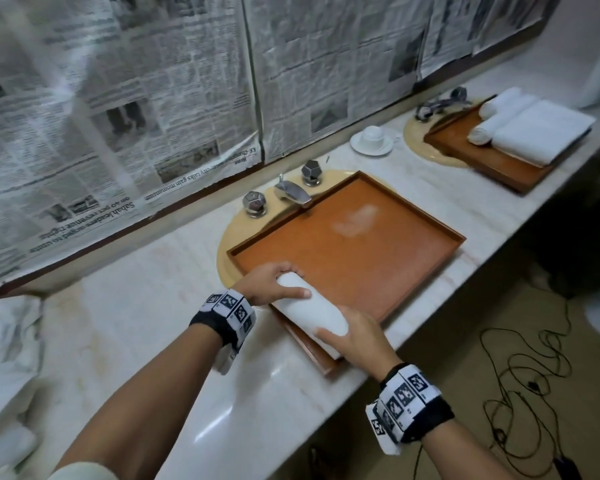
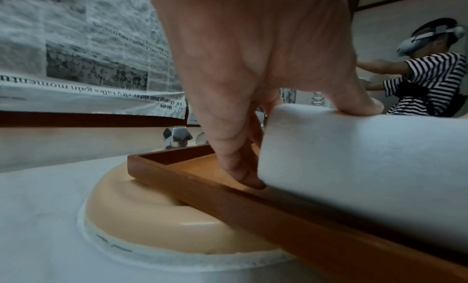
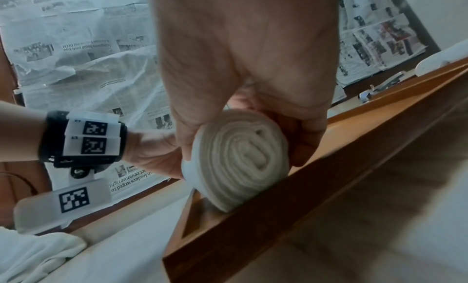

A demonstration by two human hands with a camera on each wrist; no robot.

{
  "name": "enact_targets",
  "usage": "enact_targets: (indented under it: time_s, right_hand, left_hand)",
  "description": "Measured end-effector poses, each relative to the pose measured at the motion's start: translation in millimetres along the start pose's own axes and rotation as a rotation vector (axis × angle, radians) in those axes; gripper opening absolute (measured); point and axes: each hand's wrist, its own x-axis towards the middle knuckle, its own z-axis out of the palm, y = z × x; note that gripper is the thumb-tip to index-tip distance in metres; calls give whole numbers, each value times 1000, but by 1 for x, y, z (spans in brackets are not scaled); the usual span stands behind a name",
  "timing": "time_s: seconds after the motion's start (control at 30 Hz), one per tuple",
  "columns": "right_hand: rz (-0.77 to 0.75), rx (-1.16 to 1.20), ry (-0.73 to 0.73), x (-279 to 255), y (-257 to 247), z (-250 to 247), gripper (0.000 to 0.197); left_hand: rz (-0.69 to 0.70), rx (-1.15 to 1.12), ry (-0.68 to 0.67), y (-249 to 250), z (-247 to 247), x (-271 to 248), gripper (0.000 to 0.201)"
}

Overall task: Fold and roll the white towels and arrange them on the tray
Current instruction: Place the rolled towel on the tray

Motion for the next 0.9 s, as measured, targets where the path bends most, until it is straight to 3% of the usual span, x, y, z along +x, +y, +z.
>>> enact_targets:
  time_s: [0.3, 0.63, 0.9]
  right_hand:
    - [105, -80, -53, 1, -4, 12, 69]
    - [194, -30, -84, 4, -9, 9, 66]
    - [170, -85, -120, 0, -15, 2, 66]
  left_hand:
    - [7, 72, 20, -8, 12, 3, 52]
    - [94, 158, 110, -9, 21, -4, 58]
    - [127, 186, 214, -13, 27, -12, 60]
